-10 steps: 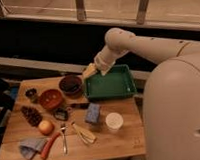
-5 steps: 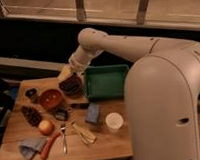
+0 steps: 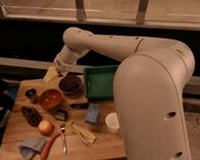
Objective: Place grapes in metal cup
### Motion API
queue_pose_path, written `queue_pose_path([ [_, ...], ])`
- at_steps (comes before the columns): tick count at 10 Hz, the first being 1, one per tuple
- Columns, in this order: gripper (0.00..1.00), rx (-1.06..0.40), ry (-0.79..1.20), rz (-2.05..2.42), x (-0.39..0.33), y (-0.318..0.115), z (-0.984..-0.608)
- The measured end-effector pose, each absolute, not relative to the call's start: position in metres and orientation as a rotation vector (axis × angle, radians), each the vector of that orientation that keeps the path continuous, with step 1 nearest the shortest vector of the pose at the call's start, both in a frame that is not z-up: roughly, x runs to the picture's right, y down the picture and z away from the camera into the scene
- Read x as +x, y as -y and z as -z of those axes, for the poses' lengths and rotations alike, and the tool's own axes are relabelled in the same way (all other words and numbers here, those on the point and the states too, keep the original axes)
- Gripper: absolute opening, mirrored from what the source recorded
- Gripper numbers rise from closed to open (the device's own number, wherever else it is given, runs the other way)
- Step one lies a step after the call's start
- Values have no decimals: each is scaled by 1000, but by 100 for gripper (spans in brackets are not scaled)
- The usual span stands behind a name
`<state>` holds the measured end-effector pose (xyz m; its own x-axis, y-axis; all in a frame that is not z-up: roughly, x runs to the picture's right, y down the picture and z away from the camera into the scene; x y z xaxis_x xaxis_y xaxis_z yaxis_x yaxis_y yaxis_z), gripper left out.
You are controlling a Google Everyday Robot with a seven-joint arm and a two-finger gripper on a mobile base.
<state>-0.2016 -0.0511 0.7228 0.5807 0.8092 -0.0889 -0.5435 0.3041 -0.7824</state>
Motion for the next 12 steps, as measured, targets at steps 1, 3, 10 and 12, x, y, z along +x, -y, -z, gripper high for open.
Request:
queue_pose_path([
  [1, 74, -875, 352, -919, -202, 51, -723],
  [3, 74, -873, 353, -914, -204, 48, -724],
  [10, 74, -783, 344, -728, -319, 33, -729],
  [12, 74, -769, 245, -681, -341, 24, -737],
])
